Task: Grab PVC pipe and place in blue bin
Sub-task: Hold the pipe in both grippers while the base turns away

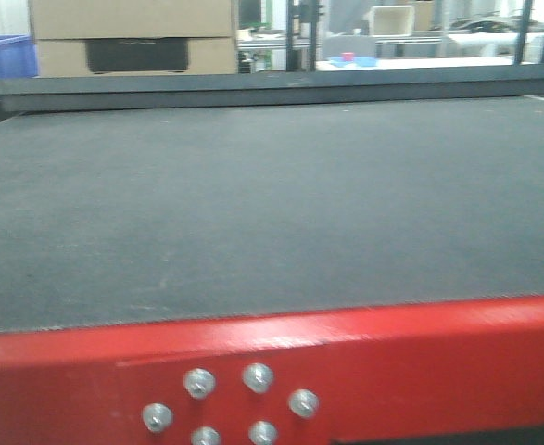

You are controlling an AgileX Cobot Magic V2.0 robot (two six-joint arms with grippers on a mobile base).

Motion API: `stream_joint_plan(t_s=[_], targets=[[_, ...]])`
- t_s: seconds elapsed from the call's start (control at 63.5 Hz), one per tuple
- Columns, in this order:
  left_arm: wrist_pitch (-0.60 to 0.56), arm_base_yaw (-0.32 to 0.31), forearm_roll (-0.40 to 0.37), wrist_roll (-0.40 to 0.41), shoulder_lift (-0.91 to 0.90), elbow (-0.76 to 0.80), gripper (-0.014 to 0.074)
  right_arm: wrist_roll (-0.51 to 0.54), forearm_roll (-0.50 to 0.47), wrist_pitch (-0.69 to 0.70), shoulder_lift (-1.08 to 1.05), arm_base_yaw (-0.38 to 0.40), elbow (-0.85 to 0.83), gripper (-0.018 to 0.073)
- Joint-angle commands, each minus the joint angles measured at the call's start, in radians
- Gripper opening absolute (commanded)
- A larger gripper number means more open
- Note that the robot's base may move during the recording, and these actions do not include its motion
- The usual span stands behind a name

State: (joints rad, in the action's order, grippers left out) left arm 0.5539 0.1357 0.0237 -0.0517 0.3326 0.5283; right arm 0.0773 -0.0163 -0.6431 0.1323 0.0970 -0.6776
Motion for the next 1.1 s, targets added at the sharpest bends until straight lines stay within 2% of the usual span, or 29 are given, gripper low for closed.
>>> stream_joint_plan(t_s=[0.0,1.086], targets=[[-0.022,-0.002,-0.008,0.0,-0.009,0.003,-0.0111,-0.001,0.003,0.024,-0.005,-0.002,0.001,-0.0155],[-0.022,-0.002,-0.008,0.0,-0.009,0.003,-0.0111,-0.001,0.003,0.024,-0.005,-0.002,0.001,-0.0155]])
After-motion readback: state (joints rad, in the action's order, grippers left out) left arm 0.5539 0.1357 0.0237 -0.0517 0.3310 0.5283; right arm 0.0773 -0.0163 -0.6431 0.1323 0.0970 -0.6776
